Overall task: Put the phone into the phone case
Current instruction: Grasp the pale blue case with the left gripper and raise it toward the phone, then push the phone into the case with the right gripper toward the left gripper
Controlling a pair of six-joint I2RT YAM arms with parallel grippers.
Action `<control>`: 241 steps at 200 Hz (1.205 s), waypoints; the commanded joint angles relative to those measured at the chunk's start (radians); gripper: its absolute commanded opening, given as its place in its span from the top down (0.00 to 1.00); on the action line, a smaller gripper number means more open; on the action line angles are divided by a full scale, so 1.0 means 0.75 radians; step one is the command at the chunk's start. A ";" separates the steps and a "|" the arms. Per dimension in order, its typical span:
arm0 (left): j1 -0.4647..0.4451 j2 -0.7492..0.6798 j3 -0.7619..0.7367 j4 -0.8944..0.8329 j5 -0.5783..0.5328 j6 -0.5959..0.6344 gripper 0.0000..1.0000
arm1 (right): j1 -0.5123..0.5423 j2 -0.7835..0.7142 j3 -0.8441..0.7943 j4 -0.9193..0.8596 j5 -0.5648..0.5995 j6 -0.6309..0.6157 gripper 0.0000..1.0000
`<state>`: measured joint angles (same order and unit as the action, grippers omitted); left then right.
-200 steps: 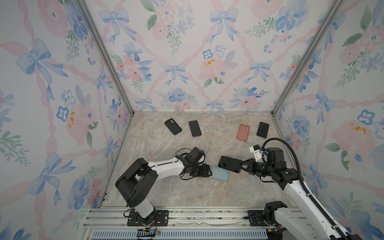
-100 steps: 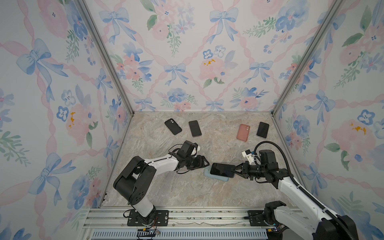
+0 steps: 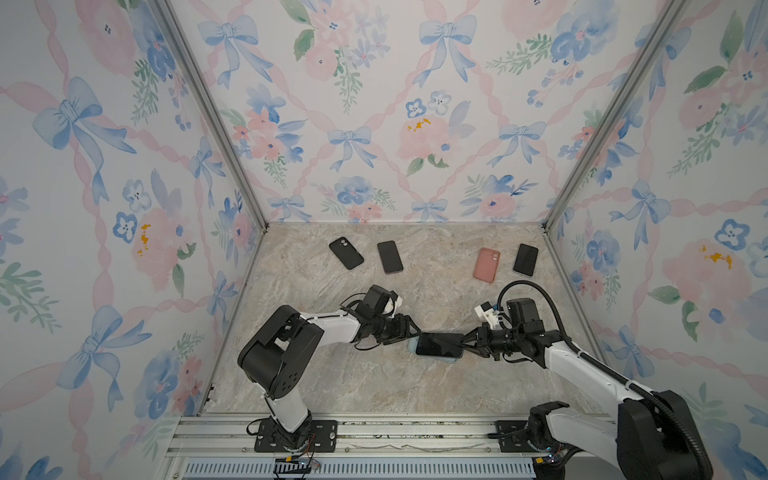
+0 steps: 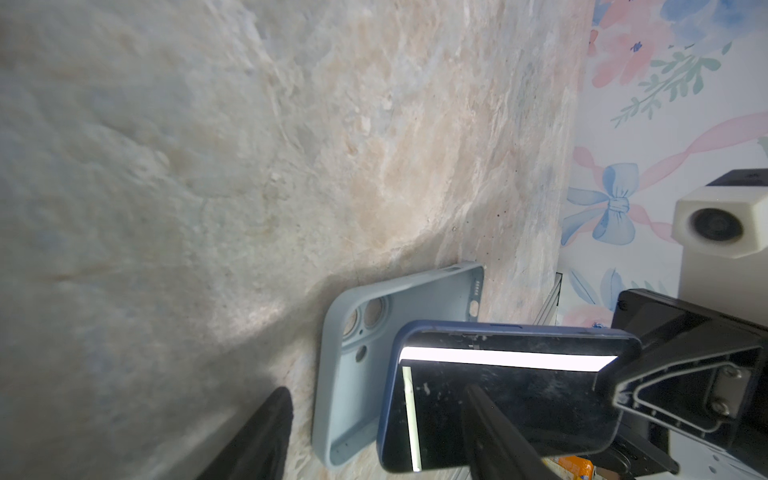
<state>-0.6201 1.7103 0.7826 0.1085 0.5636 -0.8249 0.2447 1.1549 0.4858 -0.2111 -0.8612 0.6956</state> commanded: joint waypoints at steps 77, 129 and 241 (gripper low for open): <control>0.009 0.028 -0.043 0.047 0.035 -0.017 0.34 | -0.044 0.089 0.049 0.000 -0.064 -0.126 1.00; 0.007 0.036 -0.051 0.056 0.036 -0.017 0.35 | -0.068 0.126 0.063 0.016 -0.065 -0.129 1.00; -0.002 0.048 -0.047 0.066 0.046 -0.019 0.36 | -0.055 0.216 0.061 0.074 -0.068 -0.108 1.00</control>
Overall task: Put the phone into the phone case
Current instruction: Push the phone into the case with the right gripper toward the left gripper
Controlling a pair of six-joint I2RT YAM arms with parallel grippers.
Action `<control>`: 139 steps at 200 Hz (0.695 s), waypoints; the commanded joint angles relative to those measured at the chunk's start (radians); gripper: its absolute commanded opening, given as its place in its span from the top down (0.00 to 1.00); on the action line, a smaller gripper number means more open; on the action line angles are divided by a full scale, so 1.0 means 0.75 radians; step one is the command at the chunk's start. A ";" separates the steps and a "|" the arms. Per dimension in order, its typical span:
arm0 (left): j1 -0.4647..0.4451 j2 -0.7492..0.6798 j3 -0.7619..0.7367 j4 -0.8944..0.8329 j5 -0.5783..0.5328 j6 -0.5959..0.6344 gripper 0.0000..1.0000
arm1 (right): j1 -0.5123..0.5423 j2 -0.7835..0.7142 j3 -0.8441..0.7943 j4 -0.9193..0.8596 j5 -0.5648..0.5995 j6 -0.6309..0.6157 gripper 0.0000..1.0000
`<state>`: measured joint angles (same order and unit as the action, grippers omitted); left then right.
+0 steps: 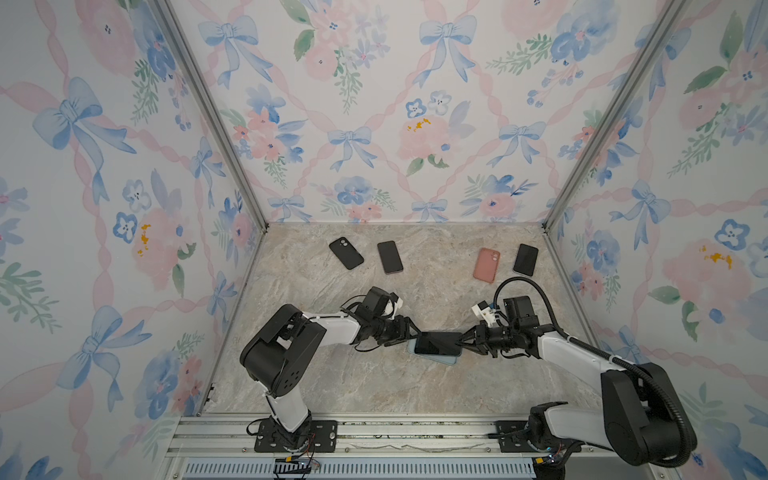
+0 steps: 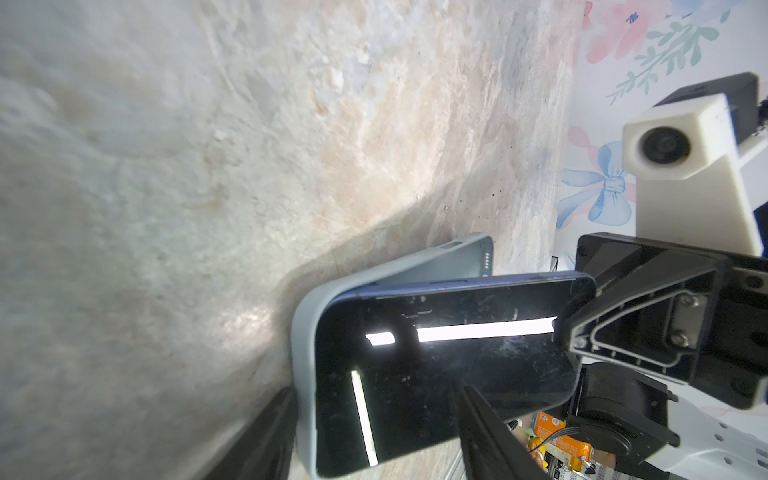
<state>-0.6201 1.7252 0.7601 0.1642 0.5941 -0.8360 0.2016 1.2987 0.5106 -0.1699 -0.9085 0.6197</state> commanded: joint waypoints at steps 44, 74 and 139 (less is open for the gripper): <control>-0.040 0.020 -0.013 -0.008 0.003 0.000 0.36 | 0.035 0.062 0.014 0.097 0.009 0.064 1.00; -0.060 0.023 -0.011 -0.008 -0.002 -0.002 0.37 | 0.057 0.106 0.007 0.154 0.013 0.093 1.00; -0.069 0.023 -0.021 -0.008 -0.015 -0.001 0.37 | 0.070 0.149 0.002 0.161 0.012 0.079 1.00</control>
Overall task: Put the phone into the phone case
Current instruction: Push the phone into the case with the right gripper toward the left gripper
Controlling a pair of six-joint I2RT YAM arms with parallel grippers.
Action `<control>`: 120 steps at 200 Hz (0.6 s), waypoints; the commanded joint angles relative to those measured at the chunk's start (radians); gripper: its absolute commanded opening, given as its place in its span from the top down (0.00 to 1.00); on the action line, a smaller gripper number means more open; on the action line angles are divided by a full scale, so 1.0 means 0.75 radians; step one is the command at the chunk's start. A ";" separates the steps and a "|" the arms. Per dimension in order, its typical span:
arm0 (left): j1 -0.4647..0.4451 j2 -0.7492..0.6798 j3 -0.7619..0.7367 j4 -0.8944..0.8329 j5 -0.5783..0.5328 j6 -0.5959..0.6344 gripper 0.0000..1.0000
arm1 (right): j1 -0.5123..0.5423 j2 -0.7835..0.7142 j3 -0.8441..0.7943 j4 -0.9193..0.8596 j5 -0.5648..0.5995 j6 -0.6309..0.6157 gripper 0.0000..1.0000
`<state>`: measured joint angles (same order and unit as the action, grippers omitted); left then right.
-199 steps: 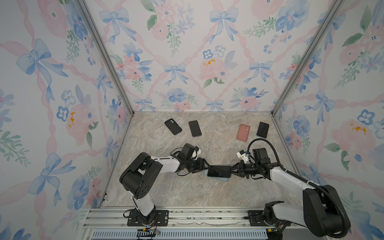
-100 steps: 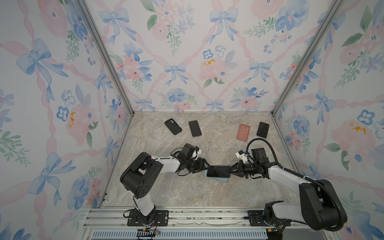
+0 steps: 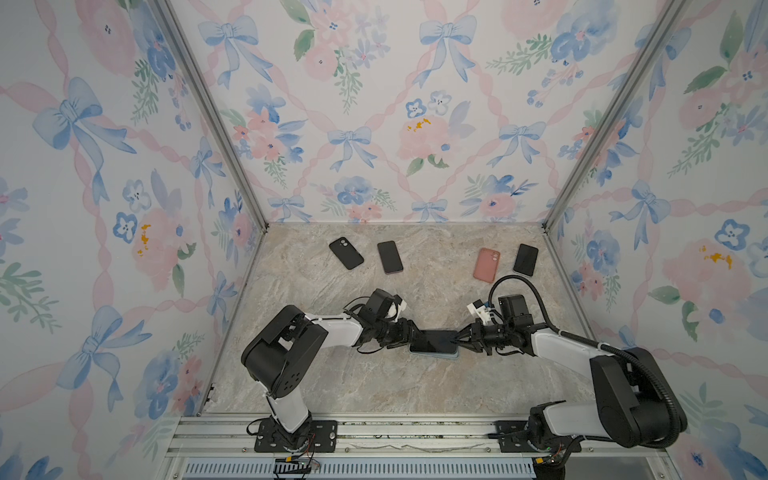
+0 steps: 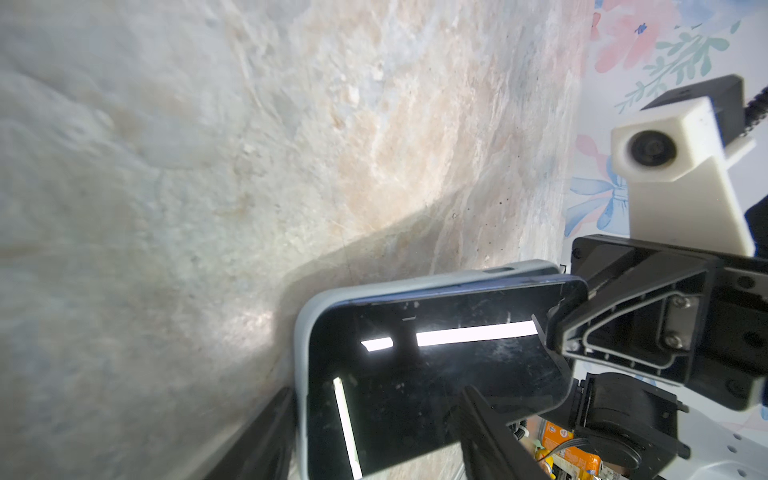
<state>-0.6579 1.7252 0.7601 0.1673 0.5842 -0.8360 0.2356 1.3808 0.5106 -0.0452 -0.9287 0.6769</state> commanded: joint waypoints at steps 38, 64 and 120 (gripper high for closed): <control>-0.019 0.016 -0.021 -0.012 -0.007 0.000 0.37 | 0.041 0.075 0.002 -0.011 0.023 -0.009 1.00; -0.023 0.011 -0.021 -0.011 -0.013 -0.001 0.37 | 0.064 0.118 0.011 -0.005 0.023 -0.013 1.00; -0.061 -0.033 -0.021 -0.010 -0.034 -0.021 0.37 | 0.143 0.193 0.030 0.036 0.068 0.015 1.00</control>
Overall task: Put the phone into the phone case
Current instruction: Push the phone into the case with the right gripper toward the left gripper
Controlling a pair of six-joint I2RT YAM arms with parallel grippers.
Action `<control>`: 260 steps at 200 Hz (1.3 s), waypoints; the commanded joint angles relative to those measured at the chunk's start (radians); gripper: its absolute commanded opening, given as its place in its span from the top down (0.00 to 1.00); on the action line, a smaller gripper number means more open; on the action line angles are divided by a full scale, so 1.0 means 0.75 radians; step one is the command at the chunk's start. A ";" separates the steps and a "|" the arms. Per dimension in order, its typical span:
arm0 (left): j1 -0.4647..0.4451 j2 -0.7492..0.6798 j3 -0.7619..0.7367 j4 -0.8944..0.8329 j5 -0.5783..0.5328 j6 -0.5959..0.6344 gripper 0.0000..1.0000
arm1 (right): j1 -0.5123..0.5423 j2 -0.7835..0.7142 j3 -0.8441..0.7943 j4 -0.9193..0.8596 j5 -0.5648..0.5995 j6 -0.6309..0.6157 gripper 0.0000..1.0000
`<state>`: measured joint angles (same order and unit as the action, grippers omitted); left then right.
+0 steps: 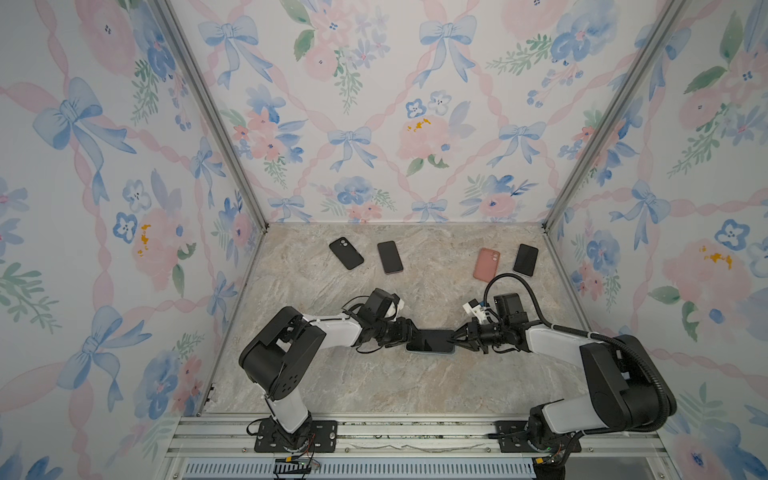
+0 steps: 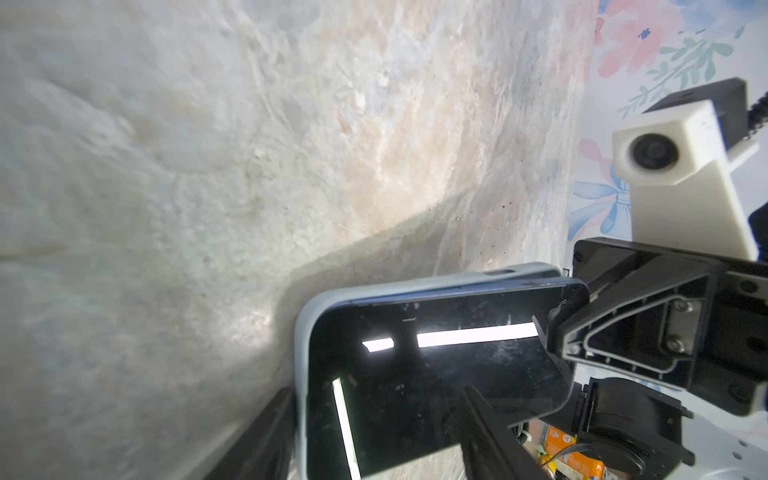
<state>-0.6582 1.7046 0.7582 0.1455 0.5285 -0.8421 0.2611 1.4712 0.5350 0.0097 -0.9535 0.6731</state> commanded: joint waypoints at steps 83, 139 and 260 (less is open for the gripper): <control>-0.073 -0.079 -0.082 0.010 0.011 -0.017 0.37 | 0.158 0.125 0.047 -0.075 0.148 -0.026 0.93; -0.071 -0.125 -0.131 -0.007 -0.020 -0.010 0.37 | 0.145 0.106 0.086 -0.175 0.171 -0.106 0.81; -0.027 -0.159 -0.172 -0.035 -0.017 0.020 0.37 | 0.159 0.052 0.201 -0.414 0.319 -0.198 0.58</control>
<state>-0.6895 1.6096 0.6537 0.1631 0.4854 -0.8425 0.3664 1.5501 0.6361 -0.2035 -0.7639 0.5724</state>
